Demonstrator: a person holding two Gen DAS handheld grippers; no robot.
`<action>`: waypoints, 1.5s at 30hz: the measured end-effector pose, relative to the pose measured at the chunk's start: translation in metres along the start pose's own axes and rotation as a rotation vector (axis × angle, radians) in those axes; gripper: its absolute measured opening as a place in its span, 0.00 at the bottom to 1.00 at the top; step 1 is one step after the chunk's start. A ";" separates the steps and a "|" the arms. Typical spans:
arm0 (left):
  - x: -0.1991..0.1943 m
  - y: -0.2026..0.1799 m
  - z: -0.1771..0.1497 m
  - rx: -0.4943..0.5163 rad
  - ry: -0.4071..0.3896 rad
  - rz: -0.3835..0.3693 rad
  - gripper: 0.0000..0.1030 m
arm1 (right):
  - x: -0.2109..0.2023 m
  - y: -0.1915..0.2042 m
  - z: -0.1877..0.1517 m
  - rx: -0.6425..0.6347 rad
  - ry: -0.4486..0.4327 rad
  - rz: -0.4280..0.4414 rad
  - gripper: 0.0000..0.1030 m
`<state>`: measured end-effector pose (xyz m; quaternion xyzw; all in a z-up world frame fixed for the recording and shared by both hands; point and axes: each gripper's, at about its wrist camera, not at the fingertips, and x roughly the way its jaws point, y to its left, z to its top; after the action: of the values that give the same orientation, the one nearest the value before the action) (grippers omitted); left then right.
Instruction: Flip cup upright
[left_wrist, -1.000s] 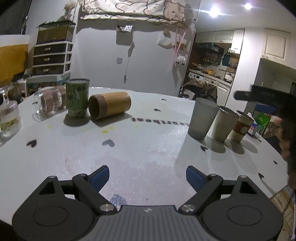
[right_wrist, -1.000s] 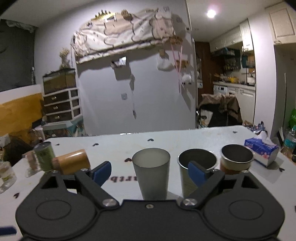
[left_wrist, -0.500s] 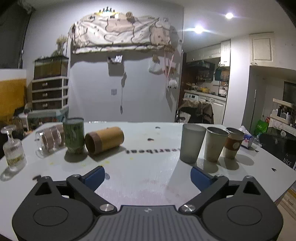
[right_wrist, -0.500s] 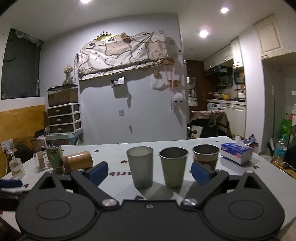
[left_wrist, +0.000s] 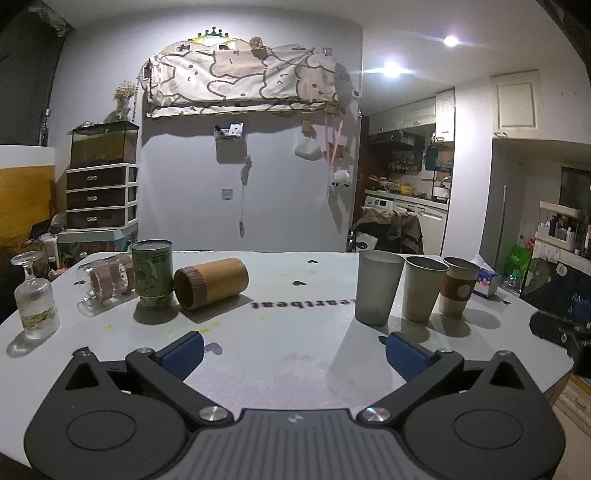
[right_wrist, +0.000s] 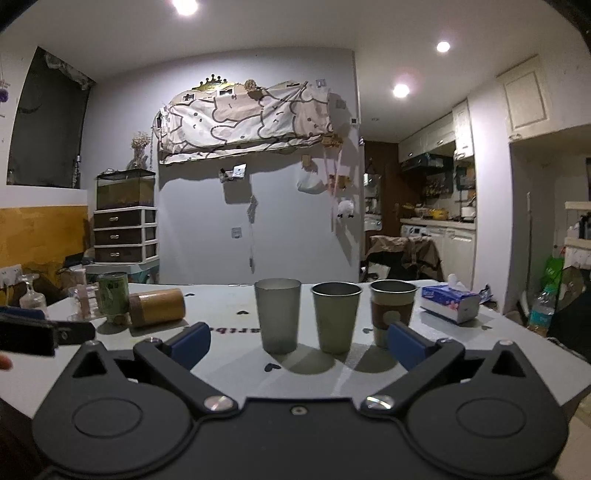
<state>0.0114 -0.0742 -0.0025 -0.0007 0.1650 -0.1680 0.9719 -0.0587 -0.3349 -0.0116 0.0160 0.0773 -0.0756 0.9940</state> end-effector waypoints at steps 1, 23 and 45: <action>-0.001 0.001 -0.001 0.002 -0.003 0.001 1.00 | -0.002 0.001 -0.002 -0.004 -0.001 -0.010 1.00; -0.010 -0.007 -0.015 0.045 0.022 0.000 1.00 | -0.008 0.002 -0.023 0.043 0.050 -0.047 1.00; -0.011 -0.007 -0.015 0.045 0.021 0.000 1.00 | -0.009 0.006 -0.020 0.031 0.051 -0.045 1.00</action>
<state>-0.0054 -0.0761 -0.0127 0.0228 0.1716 -0.1716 0.9698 -0.0700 -0.3272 -0.0301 0.0318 0.1020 -0.0988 0.9894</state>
